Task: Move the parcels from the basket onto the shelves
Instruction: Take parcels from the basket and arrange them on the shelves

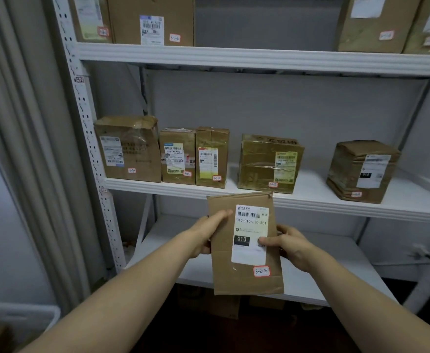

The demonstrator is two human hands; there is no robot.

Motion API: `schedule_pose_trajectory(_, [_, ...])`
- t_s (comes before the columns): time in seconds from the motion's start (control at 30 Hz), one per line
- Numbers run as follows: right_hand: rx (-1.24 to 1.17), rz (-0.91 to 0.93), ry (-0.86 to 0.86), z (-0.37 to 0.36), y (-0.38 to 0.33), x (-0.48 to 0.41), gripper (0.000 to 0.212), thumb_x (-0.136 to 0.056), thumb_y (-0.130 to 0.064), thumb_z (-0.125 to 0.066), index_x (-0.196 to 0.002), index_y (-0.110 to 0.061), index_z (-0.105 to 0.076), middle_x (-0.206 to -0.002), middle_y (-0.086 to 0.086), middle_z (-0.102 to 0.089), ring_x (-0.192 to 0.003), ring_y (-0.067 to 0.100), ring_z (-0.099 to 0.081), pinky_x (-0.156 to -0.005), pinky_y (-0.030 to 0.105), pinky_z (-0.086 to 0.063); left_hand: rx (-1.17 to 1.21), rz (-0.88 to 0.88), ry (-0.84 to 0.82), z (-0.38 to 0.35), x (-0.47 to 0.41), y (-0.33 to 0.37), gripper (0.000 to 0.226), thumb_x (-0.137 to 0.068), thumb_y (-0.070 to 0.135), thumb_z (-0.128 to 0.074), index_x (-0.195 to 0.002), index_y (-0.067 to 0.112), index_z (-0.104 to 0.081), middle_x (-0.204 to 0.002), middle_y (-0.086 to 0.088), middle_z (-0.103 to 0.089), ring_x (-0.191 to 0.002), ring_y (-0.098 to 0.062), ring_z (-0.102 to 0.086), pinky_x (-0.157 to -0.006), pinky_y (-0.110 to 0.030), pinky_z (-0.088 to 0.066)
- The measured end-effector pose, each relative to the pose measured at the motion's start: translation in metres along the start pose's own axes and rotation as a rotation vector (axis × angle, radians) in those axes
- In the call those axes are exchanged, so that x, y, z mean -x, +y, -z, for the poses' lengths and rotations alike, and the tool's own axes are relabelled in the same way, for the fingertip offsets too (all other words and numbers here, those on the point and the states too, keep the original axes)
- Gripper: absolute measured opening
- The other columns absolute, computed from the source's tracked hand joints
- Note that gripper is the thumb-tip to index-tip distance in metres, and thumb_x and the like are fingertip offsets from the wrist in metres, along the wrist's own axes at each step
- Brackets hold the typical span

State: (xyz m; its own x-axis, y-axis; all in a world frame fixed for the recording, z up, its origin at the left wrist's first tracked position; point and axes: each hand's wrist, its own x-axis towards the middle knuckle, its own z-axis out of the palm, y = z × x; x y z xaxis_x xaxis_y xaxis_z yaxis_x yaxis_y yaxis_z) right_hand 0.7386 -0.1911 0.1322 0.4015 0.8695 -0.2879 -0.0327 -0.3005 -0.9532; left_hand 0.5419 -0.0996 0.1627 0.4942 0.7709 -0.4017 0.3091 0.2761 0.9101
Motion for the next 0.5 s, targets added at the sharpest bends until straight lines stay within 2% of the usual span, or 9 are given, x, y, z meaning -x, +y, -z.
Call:
schedule_pose_trajectory(0.07, [0.004,-0.008,-0.014,0.000,0.003,0.002,0.063,-0.073,0.002,-0.077,-0.128,-0.008,-0.049,-0.111,0.008,-0.067,-0.101,0.024,-0.064,-0.089,0.038,-0.052,-0.020,0.014,0.002,-0.001,0.002,-0.002,0.060,-0.077,0.074,-0.051,-0.106,0.022,-0.059,-0.104,-0.005,-0.065,-0.104,-0.027,-0.058,-0.100,-0.045,-0.043])
schedule_pose_trajectory(0.13, [0.012,-0.008,-0.027,0.001,0.006,0.003,0.059,-0.073,0.003,-0.076,-0.124,-0.009,-0.049,-0.112,0.009,-0.067,-0.103,0.025,-0.063,-0.091,0.040,-0.051,0.057,0.012,0.036,0.000,-0.004,-0.001,0.079,-0.072,0.084,-0.043,-0.116,0.020,-0.058,-0.115,-0.007,-0.062,-0.114,-0.028,-0.055,-0.101,-0.044,-0.041])
schedule_pose_trajectory(0.17, [0.014,-0.001,-0.033,0.002,0.007,0.004,0.058,-0.073,0.003,-0.076,-0.123,-0.010,-0.050,-0.113,0.009,-0.066,-0.104,0.026,-0.063,-0.094,0.041,-0.051,0.122,0.010,0.065,0.001,-0.005,0.001,0.081,-0.075,0.083,-0.041,-0.120,0.018,-0.057,-0.115,-0.008,-0.064,-0.111,-0.027,-0.057,-0.098,-0.043,-0.045])
schedule_pose_trajectory(0.27, [0.017,0.040,-0.036,0.006,0.007,0.006,0.061,-0.072,-0.001,-0.079,-0.125,-0.012,-0.051,-0.116,0.008,-0.066,-0.108,0.027,-0.063,-0.098,0.046,-0.049,0.267,-0.025,0.155,0.001,-0.006,0.010,0.063,-0.091,0.065,-0.039,-0.116,0.011,-0.058,-0.100,-0.010,-0.068,-0.092,-0.025,-0.065,-0.079,-0.037,-0.055])
schedule_pose_trajectory(0.37, [0.019,0.121,-0.043,0.012,0.004,0.009,0.062,-0.074,-0.004,-0.079,-0.129,-0.015,-0.053,-0.116,0.005,-0.068,-0.110,0.026,-0.062,-0.101,0.048,-0.047,0.244,-0.089,0.199,-0.003,-0.002,0.028,0.036,-0.097,0.039,-0.040,-0.114,0.013,-0.057,-0.091,-0.009,-0.065,-0.077,-0.021,-0.061,-0.072,-0.035,-0.054])
schedule_pose_trajectory(0.43, [0.027,0.187,-0.074,0.014,-0.002,0.012,0.059,-0.077,-0.003,-0.076,-0.130,-0.018,-0.054,-0.115,0.002,-0.069,-0.111,0.024,-0.062,-0.101,0.046,-0.046,0.164,-0.173,0.232,-0.005,-0.003,0.043,0.036,-0.095,0.026,-0.037,-0.124,0.015,-0.055,-0.107,-0.013,-0.065,-0.076,-0.020,-0.058,-0.067,-0.029,-0.050])
schedule_pose_trajectory(0.5, [0.035,0.243,-0.094,0.016,-0.010,0.017,0.056,-0.081,-0.005,-0.072,-0.130,-0.023,-0.053,-0.116,0.000,-0.067,-0.112,0.022,-0.061,-0.098,0.042,-0.049,-0.049,-0.273,0.285,-0.006,-0.008,0.057,0.036,-0.094,0.023,-0.036,-0.119,0.012,-0.060,-0.122,-0.017,-0.061,-0.092,-0.026,-0.060,-0.079,-0.032,-0.049])
